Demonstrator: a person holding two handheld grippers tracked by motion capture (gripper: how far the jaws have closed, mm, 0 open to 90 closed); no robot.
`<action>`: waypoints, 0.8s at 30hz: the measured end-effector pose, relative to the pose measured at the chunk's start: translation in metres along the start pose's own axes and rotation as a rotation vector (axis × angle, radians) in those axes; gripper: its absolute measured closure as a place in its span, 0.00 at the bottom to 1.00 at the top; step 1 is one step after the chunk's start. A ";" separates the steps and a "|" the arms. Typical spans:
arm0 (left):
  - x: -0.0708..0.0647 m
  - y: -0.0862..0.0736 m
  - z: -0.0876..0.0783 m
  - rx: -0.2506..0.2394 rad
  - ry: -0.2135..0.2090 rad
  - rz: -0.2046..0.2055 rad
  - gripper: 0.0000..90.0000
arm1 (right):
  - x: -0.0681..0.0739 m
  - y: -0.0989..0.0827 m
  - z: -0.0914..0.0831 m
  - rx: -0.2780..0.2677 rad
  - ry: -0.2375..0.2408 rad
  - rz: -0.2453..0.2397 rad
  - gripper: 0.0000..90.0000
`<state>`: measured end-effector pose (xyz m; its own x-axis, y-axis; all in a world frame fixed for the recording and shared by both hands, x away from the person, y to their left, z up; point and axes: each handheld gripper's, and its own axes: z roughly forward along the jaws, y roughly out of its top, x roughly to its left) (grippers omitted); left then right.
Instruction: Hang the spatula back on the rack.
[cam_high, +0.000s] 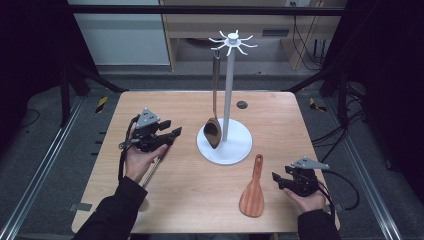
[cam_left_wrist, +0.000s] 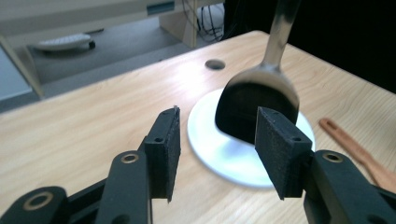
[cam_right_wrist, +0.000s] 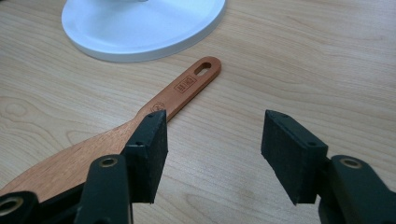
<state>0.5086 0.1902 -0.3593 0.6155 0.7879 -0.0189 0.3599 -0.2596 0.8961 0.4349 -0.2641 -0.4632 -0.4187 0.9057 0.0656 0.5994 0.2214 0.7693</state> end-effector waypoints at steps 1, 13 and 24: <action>0.003 -0.003 -0.002 0.005 0.001 -0.011 0.56 | 0.000 0.000 0.000 0.002 -0.001 -0.004 0.46; 0.031 -0.042 -0.019 0.113 0.060 -0.091 0.55 | 0.004 0.000 0.000 0.000 0.001 0.000 0.46; 0.045 -0.063 -0.023 0.184 0.090 -0.101 0.54 | 0.003 0.000 0.001 0.013 -0.002 0.001 0.46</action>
<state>0.4971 0.2545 -0.4069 0.5076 0.8597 -0.0570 0.5433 -0.2680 0.7956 0.4344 -0.2606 -0.4642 -0.4163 0.9069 0.0652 0.6088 0.2247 0.7608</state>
